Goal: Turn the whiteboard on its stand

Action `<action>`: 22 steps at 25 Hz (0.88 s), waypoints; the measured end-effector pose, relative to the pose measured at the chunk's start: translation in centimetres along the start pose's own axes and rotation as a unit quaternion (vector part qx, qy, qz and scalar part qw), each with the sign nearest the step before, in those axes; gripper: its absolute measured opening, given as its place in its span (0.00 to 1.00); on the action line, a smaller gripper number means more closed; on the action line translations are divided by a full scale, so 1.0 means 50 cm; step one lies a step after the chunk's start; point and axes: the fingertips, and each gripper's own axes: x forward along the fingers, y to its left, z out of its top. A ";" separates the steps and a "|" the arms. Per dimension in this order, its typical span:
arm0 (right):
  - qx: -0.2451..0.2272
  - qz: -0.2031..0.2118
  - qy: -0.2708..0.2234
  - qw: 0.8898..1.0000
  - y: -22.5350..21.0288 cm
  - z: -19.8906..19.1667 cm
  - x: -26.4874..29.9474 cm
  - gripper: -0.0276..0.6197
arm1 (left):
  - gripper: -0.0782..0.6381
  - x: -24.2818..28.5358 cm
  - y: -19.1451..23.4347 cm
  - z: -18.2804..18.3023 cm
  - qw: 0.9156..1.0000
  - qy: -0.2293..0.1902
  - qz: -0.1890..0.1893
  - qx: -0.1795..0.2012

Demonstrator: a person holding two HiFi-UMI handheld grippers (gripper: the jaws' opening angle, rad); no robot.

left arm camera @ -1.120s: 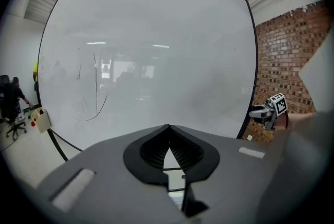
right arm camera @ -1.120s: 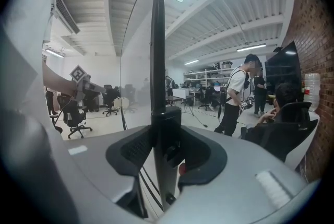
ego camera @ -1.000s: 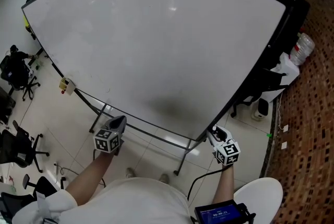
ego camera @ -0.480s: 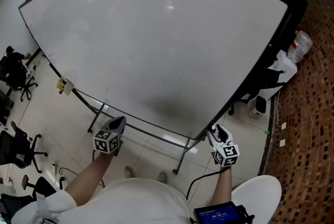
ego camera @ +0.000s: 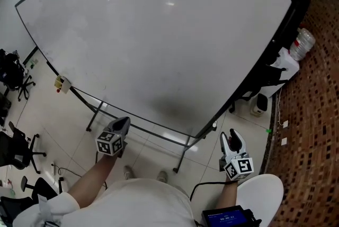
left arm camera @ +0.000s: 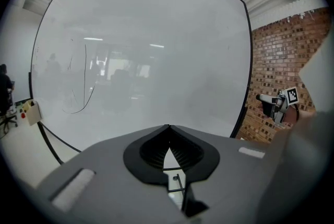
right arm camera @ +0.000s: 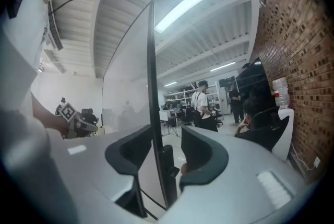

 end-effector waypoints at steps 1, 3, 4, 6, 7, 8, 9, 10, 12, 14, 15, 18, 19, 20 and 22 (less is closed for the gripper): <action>0.005 0.003 -0.006 1.000 0.009 0.006 -0.008 0.31 | 0.13 0.000 -0.002 0.001 1.000 -0.003 -0.001 -0.002; 0.014 0.004 -0.013 1.000 0.027 0.014 -0.022 0.29 | 0.13 0.001 -0.004 0.002 1.000 -0.006 -0.004 -0.004; 0.017 0.003 -0.016 1.000 0.037 0.017 -0.028 0.28 | 0.13 0.001 -0.004 0.001 1.000 -0.006 -0.005 -0.005; 0.022 0.002 -0.018 1.000 0.061 0.018 -0.036 0.27 | 0.13 0.000 0.000 -0.002 1.000 -0.005 -0.006 -0.007; 0.024 0.002 -0.018 1.000 0.075 0.016 -0.037 0.26 | 0.13 0.000 0.003 -0.003 1.000 -0.004 -0.007 -0.007; 0.024 0.003 -0.017 1.000 0.088 0.013 -0.037 0.26 | 0.13 0.001 0.006 -0.004 1.000 -0.004 -0.009 -0.006; 0.023 0.004 -0.016 1.000 0.101 0.010 -0.034 0.26 | 0.13 0.004 0.008 -0.003 1.000 -0.003 -0.011 -0.005; 0.022 0.005 -0.014 1.000 0.114 0.006 -0.031 0.26 | 0.13 0.006 0.010 -0.002 1.000 -0.003 -0.014 -0.005; 0.023 0.006 -0.012 1.000 0.137 0.002 -0.026 0.25 | 0.13 0.011 0.009 0.004 1.000 -0.004 -0.023 -0.002; 0.033 0.002 -0.014 0.999 0.154 -0.005 -0.017 0.23 | 0.13 0.014 0.010 0.012 0.999 -0.004 -0.034 0.003; 0.042 -0.002 -0.015 0.999 0.159 -0.010 -0.012 0.22 | 0.13 0.016 0.011 0.016 0.999 -0.004 -0.041 0.006; 0.067 -0.021 -0.022 0.997 0.173 -0.019 0.001 0.21 | 0.13 0.017 0.014 0.027 0.998 -0.003 -0.064 0.014; 0.070 -0.027 -0.025 0.997 0.180 -0.019 0.006 0.20 | 0.13 0.015 0.016 0.030 0.997 -0.003 -0.072 0.017; 0.070 -0.033 -0.027 0.997 0.189 -0.018 0.010 0.20 | 0.13 0.012 0.019 0.032 0.997 -0.002 -0.080 0.020; 0.073 -0.044 -0.031 0.996 0.211 -0.018 0.020 0.20 | 0.13 0.003 0.034 0.032 0.995 0.000 -0.093 0.028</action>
